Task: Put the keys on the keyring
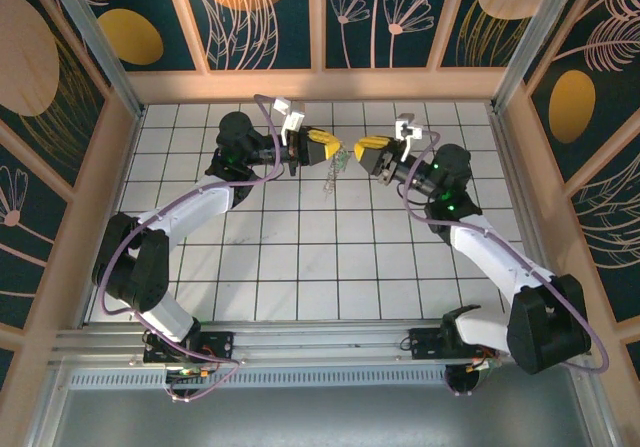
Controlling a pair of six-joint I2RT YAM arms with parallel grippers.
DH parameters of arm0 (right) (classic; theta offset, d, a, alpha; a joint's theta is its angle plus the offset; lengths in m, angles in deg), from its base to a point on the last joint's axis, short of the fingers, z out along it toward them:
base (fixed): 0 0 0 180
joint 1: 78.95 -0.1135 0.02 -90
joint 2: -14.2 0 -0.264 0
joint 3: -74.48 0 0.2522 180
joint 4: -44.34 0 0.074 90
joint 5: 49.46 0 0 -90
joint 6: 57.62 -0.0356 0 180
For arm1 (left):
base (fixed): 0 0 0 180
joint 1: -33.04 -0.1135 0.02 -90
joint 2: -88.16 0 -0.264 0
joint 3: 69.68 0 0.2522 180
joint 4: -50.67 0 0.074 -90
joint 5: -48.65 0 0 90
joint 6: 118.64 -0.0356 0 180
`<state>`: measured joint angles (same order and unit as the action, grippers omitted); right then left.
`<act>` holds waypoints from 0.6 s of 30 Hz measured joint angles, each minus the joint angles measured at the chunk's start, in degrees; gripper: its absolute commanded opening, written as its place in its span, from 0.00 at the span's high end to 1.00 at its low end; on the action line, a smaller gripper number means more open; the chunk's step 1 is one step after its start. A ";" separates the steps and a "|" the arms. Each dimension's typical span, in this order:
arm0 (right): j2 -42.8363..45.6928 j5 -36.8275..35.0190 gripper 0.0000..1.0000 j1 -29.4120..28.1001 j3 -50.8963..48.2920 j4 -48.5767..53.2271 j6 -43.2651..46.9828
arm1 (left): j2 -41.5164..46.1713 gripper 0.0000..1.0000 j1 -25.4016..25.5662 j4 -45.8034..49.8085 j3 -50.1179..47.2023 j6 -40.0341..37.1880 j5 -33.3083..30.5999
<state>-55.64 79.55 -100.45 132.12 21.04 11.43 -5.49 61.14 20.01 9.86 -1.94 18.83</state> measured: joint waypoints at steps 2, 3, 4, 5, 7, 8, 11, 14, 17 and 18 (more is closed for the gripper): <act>-0.20 0.11 0.80 -1.60 0.00 -0.04 0.02 | -0.04 1.00 0.00 -0.02 0.00 0.02 0.00; -0.28 0.09 0.80 -2.36 0.00 -0.04 0.04 | -0.11 1.00 0.00 -0.13 0.00 0.13 0.04; -0.35 0.09 0.80 -2.89 0.00 -0.07 0.04 | -0.17 1.00 0.00 -0.28 0.00 0.22 0.02; -0.42 0.09 0.81 -3.21 0.00 -0.04 0.04 | -0.22 1.00 0.00 -0.35 0.00 0.22 0.02; -0.48 0.04 0.81 -3.43 0.00 -0.04 0.04 | -0.26 1.00 0.00 -0.39 0.00 0.44 0.00; -0.48 0.04 0.81 -3.45 0.00 -0.04 0.04 | -0.26 1.00 0.00 -0.39 0.00 0.46 0.00; -0.48 -0.02 0.81 -3.45 0.00 -0.04 0.24 | -0.26 1.00 0.00 -0.39 0.00 0.61 0.00; -0.46 -0.13 0.84 -3.48 0.00 -0.04 0.68 | -0.26 1.00 0.00 -0.39 0.00 0.61 0.00; -0.63 0.02 0.85 -3.54 0.00 -0.07 0.70 | -0.26 1.00 0.00 -0.42 0.00 0.63 0.00; -0.90 0.04 0.85 -3.63 0.00 -0.07 0.72 | -0.28 1.00 0.00 -0.42 0.00 0.61 0.00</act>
<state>-56.54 79.59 -104.08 132.12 20.98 12.15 -5.77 61.14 19.59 9.86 -1.33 18.83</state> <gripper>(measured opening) 0.154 0.044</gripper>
